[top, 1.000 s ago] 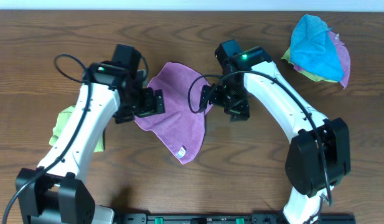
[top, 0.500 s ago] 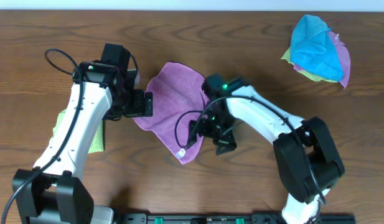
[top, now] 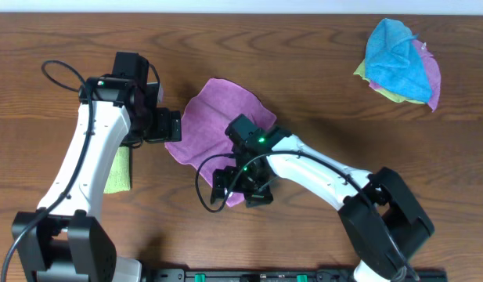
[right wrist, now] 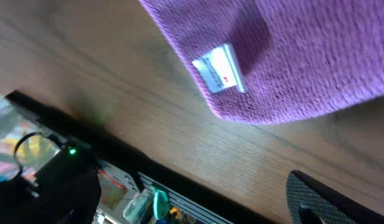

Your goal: Fold the cloth

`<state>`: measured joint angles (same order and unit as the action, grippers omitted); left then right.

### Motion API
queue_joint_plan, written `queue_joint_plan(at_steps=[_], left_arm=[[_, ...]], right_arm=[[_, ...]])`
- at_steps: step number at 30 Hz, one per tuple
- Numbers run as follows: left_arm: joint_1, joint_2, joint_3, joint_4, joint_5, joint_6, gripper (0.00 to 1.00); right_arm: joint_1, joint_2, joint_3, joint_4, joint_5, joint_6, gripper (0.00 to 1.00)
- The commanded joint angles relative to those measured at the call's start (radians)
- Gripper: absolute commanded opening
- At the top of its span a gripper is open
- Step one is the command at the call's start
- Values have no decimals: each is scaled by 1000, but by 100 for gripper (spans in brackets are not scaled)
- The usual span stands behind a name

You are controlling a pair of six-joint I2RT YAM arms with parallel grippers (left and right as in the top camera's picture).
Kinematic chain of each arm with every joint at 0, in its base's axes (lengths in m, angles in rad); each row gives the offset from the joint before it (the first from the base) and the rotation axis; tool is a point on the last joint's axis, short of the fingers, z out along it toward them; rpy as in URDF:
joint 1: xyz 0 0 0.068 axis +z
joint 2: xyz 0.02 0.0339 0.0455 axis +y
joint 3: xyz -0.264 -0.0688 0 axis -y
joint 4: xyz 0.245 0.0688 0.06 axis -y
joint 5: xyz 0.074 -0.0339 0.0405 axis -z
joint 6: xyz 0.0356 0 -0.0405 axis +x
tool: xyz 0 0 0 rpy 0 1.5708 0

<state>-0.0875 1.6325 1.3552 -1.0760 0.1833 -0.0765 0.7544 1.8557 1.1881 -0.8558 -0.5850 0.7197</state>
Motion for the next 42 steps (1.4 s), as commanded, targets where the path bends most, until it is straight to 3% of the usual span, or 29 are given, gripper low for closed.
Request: queue_joint_plan(at_steps=[1,12,19,33,39,42], left_arm=[[4,25,22,-3,-3,18,95],[4,26,22,13,14,58,95],[4,26,22,14,80,142,95],[4,26,22,15,80,152,95],[4,26,22,16,80,152,95],[4,26,22,18,80,152,95]], right_arm=[[6,-12,-8,-13,52,43,95],[6,-12,-9,3,174,55,94],[6,-12,-53,115,177,150,94],[6,-12,-158,292,156,243,87],[6,-12,-158,287,216,245,66],[6,-12,-158,284,248,245,48]])
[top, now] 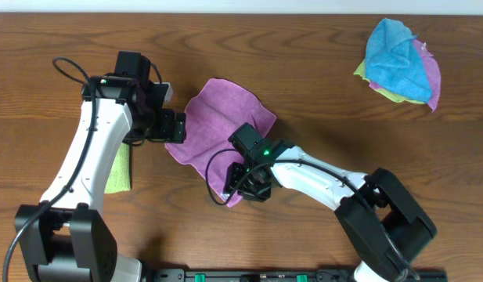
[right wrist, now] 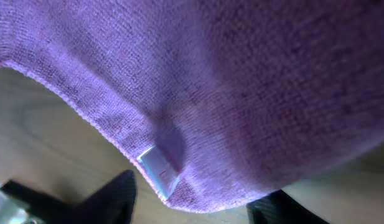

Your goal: Fold the cloth

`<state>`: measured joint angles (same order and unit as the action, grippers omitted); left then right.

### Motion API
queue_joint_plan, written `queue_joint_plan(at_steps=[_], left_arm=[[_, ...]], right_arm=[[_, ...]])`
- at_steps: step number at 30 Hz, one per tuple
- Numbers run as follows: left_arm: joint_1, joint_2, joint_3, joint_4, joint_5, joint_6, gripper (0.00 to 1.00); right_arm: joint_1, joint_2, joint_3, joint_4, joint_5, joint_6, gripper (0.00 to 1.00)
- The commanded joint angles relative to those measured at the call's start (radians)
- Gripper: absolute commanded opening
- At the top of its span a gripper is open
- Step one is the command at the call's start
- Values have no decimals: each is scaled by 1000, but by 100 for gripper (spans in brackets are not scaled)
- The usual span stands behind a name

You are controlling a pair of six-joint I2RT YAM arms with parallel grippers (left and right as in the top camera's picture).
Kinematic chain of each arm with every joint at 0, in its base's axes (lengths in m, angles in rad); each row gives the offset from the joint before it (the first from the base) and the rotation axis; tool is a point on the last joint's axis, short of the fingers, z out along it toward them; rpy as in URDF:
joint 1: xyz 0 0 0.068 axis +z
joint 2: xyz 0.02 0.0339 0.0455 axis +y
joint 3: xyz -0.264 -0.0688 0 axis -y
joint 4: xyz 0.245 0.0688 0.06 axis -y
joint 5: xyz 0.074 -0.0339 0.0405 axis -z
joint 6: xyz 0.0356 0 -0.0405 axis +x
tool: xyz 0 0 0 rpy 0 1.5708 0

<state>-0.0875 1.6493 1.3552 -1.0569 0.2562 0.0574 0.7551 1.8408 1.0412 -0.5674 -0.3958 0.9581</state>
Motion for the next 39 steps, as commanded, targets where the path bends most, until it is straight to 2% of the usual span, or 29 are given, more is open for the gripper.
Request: queue_joint_plan(at_steps=[1,4,6,7,14,22,30,39], left_arm=[[4,10,22,0,7,18,95],[4,10,22,0,7,18,95],[4,10,22,3,7,18,95],[4,10,22,5,7,18,95],[4,10,22,11,15,18,95],[4,13,19,19,87,5,95],[3,13,-66,56,110,-169,95],[3,13,-236,146,282,-473,95]], right_arm=[[5,3,-11,-10,69,7,41],[5,3,-11,-38,104,6,22],[5,3,-11,-69,129,6,5],[4,3,-11,-90,146,5,1],[-8,-33,-11,-196,249,-17,1],[-52,-177,-11,-264,400,-66,1],[-89,-181,-11,-279,431,-77,1],[-98,-181,-11,-301,472,-77,1]])
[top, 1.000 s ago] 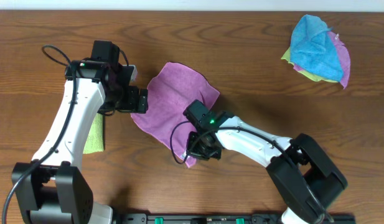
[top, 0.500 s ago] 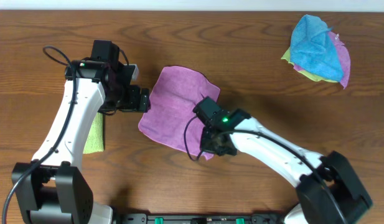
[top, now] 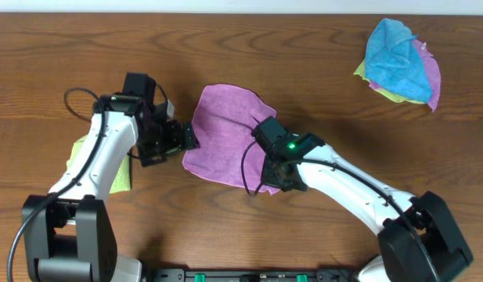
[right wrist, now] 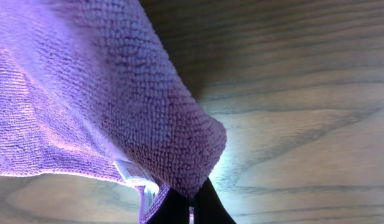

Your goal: Fold the cloth

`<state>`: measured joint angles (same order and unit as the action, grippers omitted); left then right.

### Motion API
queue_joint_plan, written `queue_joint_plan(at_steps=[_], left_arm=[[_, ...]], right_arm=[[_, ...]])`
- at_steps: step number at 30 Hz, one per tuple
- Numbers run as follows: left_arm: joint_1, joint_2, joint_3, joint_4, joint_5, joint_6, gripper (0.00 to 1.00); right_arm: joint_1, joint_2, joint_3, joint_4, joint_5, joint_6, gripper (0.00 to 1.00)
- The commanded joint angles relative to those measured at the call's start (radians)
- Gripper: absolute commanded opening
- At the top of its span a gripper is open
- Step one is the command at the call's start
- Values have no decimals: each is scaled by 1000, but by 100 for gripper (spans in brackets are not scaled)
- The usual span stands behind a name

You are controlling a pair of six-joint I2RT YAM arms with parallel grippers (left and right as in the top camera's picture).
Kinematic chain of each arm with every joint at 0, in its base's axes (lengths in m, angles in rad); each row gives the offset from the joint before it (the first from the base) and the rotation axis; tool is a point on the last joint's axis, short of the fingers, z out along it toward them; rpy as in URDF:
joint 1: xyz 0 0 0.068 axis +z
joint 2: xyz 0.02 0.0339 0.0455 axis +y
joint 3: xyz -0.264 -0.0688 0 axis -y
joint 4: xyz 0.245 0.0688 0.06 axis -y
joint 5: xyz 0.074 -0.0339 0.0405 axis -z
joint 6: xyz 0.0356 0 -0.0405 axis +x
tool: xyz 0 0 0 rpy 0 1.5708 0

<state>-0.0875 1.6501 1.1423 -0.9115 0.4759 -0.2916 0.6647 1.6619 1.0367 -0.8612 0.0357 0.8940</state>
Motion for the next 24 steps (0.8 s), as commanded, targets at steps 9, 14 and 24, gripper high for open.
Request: queue_joint_plan(at_steps=[9,14,24], left_arm=[[2,13,-91,19,68,-294,96],[2,13,-175,75,69,-332,96],[-11,13,-296,241,121,-414,100]], right_arm=[[-39,-2,-6,-20,70,-13,1],[-64,-2,-6,-20,70,-13,1],[-72,-2,-6,-19,69,-12,1]])
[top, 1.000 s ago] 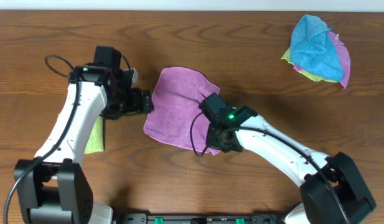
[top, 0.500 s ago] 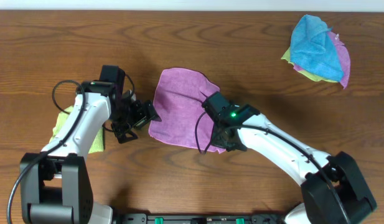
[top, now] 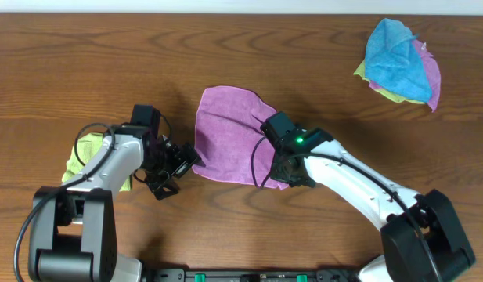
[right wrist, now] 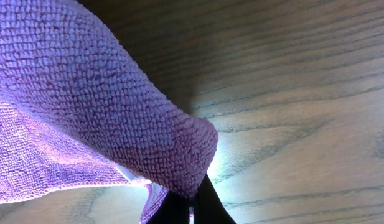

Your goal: Fold the cloth

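The purple cloth (top: 229, 133) lies spread on the wooden table (top: 343, 102). My right gripper (top: 282, 178) is at its lower right corner and shut on it. In the right wrist view the dark fingertips (right wrist: 179, 211) pinch a rolled fold of the purple cloth (right wrist: 86, 81) just above the wood, its white tag beside them. My left gripper (top: 190, 159) reaches in low from the left and looks shut on the cloth's lower left edge; the overhead view is too small to show its jaws well.
A yellow-green cloth (top: 81, 149) lies under my left arm at the left. A pile of blue, pink and green cloths (top: 398, 59) sits at the back right. The table's front edge and a black rail run along the bottom.
The cloth has shifted a little right and toward the front. My right gripper, still shut on its corner, is further right. My left gripper has moved down and right with the cloth's left edge.
My right gripper first hovered open near the cloth's front corner with the tag. Then its fingers straddled that corner. Then it was shut on it, with the cloth shifted right. My left gripper stayed at the cloth's left edge throughout and has followed it rightward.
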`<state>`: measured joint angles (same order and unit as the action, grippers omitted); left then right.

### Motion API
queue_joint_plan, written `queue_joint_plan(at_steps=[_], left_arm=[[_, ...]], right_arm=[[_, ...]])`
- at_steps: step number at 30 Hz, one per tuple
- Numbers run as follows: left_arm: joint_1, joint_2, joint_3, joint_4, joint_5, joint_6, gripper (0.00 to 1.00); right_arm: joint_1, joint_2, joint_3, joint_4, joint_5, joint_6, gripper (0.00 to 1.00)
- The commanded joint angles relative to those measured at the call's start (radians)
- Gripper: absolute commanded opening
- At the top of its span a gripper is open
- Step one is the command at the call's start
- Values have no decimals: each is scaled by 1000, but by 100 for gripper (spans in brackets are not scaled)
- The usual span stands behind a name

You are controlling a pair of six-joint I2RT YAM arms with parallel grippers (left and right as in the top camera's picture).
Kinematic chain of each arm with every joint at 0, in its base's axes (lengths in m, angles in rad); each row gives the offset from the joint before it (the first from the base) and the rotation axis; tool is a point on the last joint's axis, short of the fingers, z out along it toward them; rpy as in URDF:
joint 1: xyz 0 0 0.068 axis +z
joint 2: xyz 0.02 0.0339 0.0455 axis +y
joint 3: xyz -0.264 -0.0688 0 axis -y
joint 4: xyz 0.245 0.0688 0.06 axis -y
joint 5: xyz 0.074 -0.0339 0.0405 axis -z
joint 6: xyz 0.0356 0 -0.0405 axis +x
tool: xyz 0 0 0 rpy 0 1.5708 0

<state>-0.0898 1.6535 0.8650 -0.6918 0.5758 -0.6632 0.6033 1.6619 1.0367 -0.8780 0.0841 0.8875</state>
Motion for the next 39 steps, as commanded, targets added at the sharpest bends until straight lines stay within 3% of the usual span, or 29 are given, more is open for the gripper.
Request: queue_joint_plan(at_steps=[1,3,9,16,18,23,29,39], left_arm=[[-15,9,-24,36,21,-55,100],[-28,9,-31,71,19,-68,95],[-77,9,-32,187,-20,-97,91],[-125,9,-32,207,-92,-105,79],[-134,9,-32,207,-114,-105,64],[-148,9,-32,211,-148,-104,43],[-151,9,-32,221,-156,-103,6],[-169,9,-32,226,-161,-58,6]], right_arm=[[-10,-2,-6,-2,20,-6,1],[-10,-2,-6,0,16,-5,1],[-10,-2,-6,2,-11,-5,1],[-10,-2,-6,2,-13,-6,1],[-10,-2,-6,2,-13,-6,1],[-10,-2,-6,2,-13,-6,1],[-13,-2,-6,2,-13,-6,1],[-14,-6,-6,0,-13,-6,1]])
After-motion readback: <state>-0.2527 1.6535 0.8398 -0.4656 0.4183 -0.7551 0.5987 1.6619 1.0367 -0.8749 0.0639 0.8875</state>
